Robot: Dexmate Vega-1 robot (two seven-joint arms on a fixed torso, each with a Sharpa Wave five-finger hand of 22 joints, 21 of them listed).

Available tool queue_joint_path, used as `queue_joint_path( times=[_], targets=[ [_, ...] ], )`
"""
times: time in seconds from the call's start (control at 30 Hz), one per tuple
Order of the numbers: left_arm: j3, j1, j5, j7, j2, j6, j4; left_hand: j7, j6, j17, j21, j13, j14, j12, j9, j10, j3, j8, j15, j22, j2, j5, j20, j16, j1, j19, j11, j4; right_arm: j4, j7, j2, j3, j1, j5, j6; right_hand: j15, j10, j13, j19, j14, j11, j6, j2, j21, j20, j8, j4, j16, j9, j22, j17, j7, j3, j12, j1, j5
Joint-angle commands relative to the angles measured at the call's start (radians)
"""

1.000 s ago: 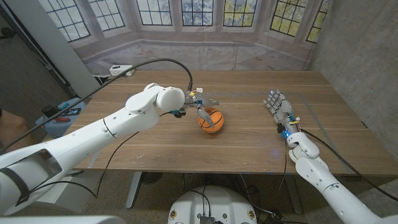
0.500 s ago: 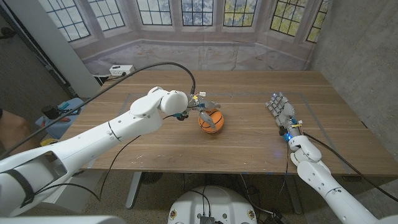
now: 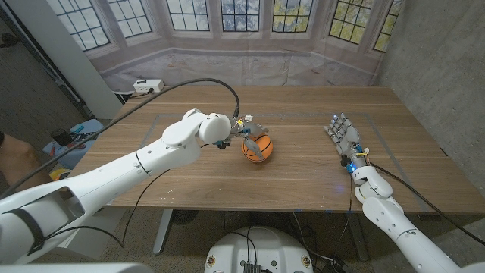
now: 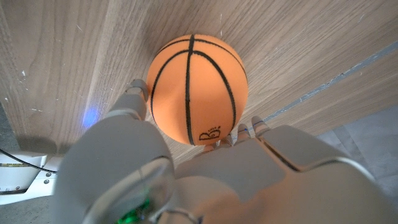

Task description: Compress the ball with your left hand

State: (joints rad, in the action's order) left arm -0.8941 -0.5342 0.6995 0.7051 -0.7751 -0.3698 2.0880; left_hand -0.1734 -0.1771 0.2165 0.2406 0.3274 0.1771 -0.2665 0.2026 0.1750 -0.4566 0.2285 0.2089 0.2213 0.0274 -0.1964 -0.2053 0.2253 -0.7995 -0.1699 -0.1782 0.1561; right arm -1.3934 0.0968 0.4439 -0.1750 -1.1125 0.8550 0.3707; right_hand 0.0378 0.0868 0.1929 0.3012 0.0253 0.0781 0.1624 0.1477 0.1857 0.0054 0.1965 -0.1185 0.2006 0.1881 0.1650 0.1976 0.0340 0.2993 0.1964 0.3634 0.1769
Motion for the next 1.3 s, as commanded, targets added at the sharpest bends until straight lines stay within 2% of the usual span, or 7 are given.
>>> queue_joint_path(
  times=[0.03,0.53,0.93,1.13,1.23,1.3],
  targets=[
    [0.002,-0.013,0.029,-0.017,0.006,-0.001,-0.02,-0.01,0.003,0.006,0.012,0.009,-0.007,-0.014,0.007,0.067,-0.006,0.012,-0.001,0.003,0.007,-0.007,0.0,0.011,-0.027,0.013,0.007,0.008,0.001,0.005,0.009,-0.006,0.017,-0.004,-0.021,0.006,-0.002,0.006,0.001,0.001,0.005,0.002,-0.005,0.007,0.004,-0.002,-0.001,0.004,0.003,0.006,0.002,-0.004,-0.004,0.003,-0.002,0.0],
    [-0.005,-0.004,0.016,-0.022,0.028,0.017,-0.064,-0.011,0.036,0.014,0.027,0.029,-0.041,-0.033,0.013,0.043,-0.004,0.027,-0.007,0.007,0.013,-0.01,0.001,0.023,-0.049,0.036,0.015,0.006,-0.058,-0.018,0.039,-0.002,0.013,-0.019,-0.047,0.005,-0.004,0.006,-0.001,-0.001,0.005,0.002,-0.004,0.007,0.005,-0.002,-0.001,0.004,0.003,0.006,0.002,-0.004,-0.004,0.003,-0.003,0.0],
    [0.002,-0.014,0.016,-0.063,0.031,0.016,-0.069,0.0,0.119,0.029,0.061,0.058,-0.134,-0.084,0.024,-0.039,-0.001,0.061,-0.041,0.008,0.025,-0.011,0.028,0.061,-0.085,0.106,0.054,0.008,-0.086,-0.031,0.054,-0.001,0.008,-0.032,-0.055,0.005,-0.005,0.006,-0.002,-0.002,0.005,0.002,-0.003,0.007,0.003,-0.002,-0.001,0.003,0.003,0.006,0.001,-0.003,-0.003,0.003,-0.002,0.001],
    [0.008,-0.022,0.012,-0.078,0.027,0.013,-0.063,0.002,0.153,0.036,0.07,0.068,-0.16,-0.101,0.028,-0.066,0.001,0.075,-0.051,0.008,0.03,-0.011,0.032,0.072,-0.096,0.123,0.063,0.008,-0.095,-0.037,0.056,-0.002,0.002,-0.034,-0.058,0.005,-0.005,0.006,-0.002,-0.002,0.005,0.003,-0.003,0.006,0.004,-0.002,-0.002,0.003,0.003,0.006,0.001,-0.003,-0.003,0.003,-0.002,0.001],
    [0.02,-0.035,0.006,-0.097,0.018,0.012,-0.048,0.008,0.193,0.04,0.081,0.075,-0.186,-0.119,0.032,-0.095,0.005,0.09,-0.061,0.008,0.029,-0.011,0.034,0.083,-0.102,0.147,0.073,0.008,-0.103,-0.041,0.059,-0.002,-0.002,-0.036,-0.062,0.006,-0.005,0.006,-0.002,-0.002,0.006,0.003,-0.003,0.007,0.005,-0.002,-0.002,0.003,0.003,0.006,0.001,-0.003,-0.003,0.003,-0.002,0.001],
    [0.026,-0.04,0.001,-0.102,0.014,0.009,-0.04,0.022,0.225,0.045,0.093,0.083,-0.22,-0.135,0.036,-0.12,0.01,0.102,-0.071,0.006,0.028,-0.01,0.044,0.097,-0.108,0.174,0.082,0.008,-0.106,-0.043,0.06,-0.003,-0.003,-0.036,-0.065,0.006,-0.005,0.006,-0.002,-0.002,0.004,0.002,-0.003,0.007,0.006,-0.002,-0.002,0.003,0.003,0.006,0.001,-0.004,-0.003,0.003,-0.002,0.001]
  ],
)
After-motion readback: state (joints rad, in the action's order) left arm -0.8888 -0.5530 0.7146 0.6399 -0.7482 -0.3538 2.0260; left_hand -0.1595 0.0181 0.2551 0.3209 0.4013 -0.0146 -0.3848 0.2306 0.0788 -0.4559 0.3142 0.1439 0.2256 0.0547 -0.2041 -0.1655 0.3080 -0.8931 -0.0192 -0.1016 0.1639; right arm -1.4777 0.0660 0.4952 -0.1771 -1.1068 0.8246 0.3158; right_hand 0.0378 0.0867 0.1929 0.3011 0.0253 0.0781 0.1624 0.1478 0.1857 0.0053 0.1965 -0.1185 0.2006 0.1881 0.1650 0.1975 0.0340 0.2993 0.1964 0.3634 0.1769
